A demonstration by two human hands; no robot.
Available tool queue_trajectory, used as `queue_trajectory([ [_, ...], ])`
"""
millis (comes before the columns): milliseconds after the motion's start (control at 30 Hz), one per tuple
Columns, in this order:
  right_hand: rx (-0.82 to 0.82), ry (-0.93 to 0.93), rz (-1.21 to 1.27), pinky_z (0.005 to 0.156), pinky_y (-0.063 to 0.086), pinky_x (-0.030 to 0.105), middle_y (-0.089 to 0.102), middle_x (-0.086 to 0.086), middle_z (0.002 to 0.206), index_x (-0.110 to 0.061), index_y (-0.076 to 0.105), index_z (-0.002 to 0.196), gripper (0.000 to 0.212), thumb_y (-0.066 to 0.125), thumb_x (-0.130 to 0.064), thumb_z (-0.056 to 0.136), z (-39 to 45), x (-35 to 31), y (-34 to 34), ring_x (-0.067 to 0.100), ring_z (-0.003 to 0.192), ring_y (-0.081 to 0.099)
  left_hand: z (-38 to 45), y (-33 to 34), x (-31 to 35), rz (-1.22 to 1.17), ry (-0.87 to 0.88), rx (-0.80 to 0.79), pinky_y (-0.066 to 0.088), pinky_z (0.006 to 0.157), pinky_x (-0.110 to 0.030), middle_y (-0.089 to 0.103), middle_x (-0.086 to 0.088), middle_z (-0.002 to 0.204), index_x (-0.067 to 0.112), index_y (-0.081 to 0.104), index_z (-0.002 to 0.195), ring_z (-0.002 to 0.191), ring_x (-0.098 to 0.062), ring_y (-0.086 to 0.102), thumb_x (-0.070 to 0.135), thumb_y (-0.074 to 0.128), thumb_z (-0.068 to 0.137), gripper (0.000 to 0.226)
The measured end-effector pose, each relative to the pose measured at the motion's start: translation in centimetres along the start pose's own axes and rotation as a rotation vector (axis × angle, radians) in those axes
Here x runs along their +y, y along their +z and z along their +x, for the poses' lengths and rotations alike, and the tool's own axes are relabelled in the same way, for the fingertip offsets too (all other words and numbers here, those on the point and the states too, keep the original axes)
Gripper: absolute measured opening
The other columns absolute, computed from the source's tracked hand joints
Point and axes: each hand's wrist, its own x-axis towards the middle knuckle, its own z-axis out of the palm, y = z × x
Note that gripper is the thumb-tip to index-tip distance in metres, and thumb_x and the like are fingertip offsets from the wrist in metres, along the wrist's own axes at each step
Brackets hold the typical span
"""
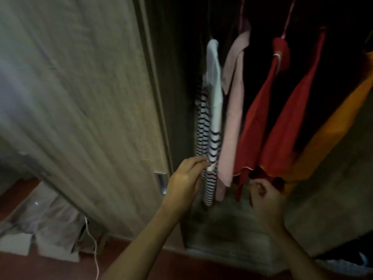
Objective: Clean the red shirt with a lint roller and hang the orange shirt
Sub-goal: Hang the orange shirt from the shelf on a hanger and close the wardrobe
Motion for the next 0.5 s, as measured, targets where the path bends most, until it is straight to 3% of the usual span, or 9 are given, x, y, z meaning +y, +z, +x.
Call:
queue_trajectory([
  [100, 0.120, -0.004, 0.006, 0.064, 0.046, 0.027, 0.071, 0.007, 0.074, -0.011, 0.072, 0.093, 0.009, 0.065, -0.015, 0.089, -2.5, -3.9, 3.9, 0.020, 0.069, 0.064, -0.2, -4.9, -3.6, 0.081, 0.162, 0.094, 0.034, 0.107, -0.021, 0.059, -0.017, 0.127, 0.003, 0.067, 0.114, 0.118, -0.025, 0.054, 0.001, 0.048, 0.087, 0.033],
  [167, 0.129, -0.062, 0.030, 0.069, 0.052, 0.031, 0.073, 0.006, 0.081, -0.012, 0.072, 0.098, 0.018, 0.060, -0.023, 0.090, -4.1, -6.1, 6.9, 0.022, 0.075, 0.068, 0.2, -7.7, -6.3, 0.181, 0.274, 0.188, 0.037, 0.109, -0.037, 0.051, -0.023, 0.136, 0.001, 0.062, 0.123, 0.129, -0.031, 0.048, -0.002, 0.055, 0.088, 0.035],
  [233, 0.120, -0.163, 0.051, 0.085, 0.051, 0.026, 0.074, 0.005, 0.098, -0.010, 0.071, 0.106, 0.032, 0.053, -0.031, 0.090, -5.7, -8.3, 9.7, 0.019, 0.092, 0.068, 0.9, -10.3, -8.8, 0.311, 0.280, 0.234, 0.028, 0.114, -0.050, 0.035, -0.024, 0.148, 0.005, 0.050, 0.137, 0.141, -0.035, 0.030, 0.003, 0.059, 0.088, 0.050],
  [333, 0.083, -0.257, 0.007, 0.105, 0.033, 0.011, 0.064, 0.005, 0.125, -0.006, 0.063, 0.123, 0.042, 0.049, -0.032, 0.093, -8.0, -11.6, 13.2, 0.011, 0.122, 0.053, 2.3, -13.7, -12.8, 0.494, 0.218, 0.272, 0.011, 0.118, -0.055, 0.002, -0.018, 0.158, 0.014, 0.021, 0.150, 0.147, -0.033, -0.002, 0.022, 0.057, 0.094, 0.067],
  [400, 0.030, -0.322, -0.032, 0.115, 0.026, 0.020, 0.051, 0.004, 0.143, -0.008, 0.052, 0.137, 0.048, 0.050, -0.031, 0.095, -8.8, -13.2, 15.0, 0.012, 0.140, 0.037, 3.6, -15.4, -15.2, 0.602, 0.179, 0.302, 0.005, 0.117, -0.057, -0.007, -0.018, 0.159, 0.015, 0.009, 0.152, 0.145, -0.032, -0.010, 0.044, 0.053, 0.095, 0.077],
  [500, -0.006, -0.446, -0.119, 0.120, 0.024, 0.038, 0.034, 0.005, 0.156, -0.008, 0.037, 0.148, 0.059, 0.054, -0.030, 0.095, -9.4, -14.7, 17.1, 0.018, 0.149, 0.021, 5.3, -16.6, -17.3, 0.715, 0.154, 0.272, -0.004, 0.115, -0.057, 0.007, -0.029, 0.155, 0.015, 0.004, 0.153, 0.144, -0.033, -0.016, 0.069, 0.045, 0.087, 0.094],
])
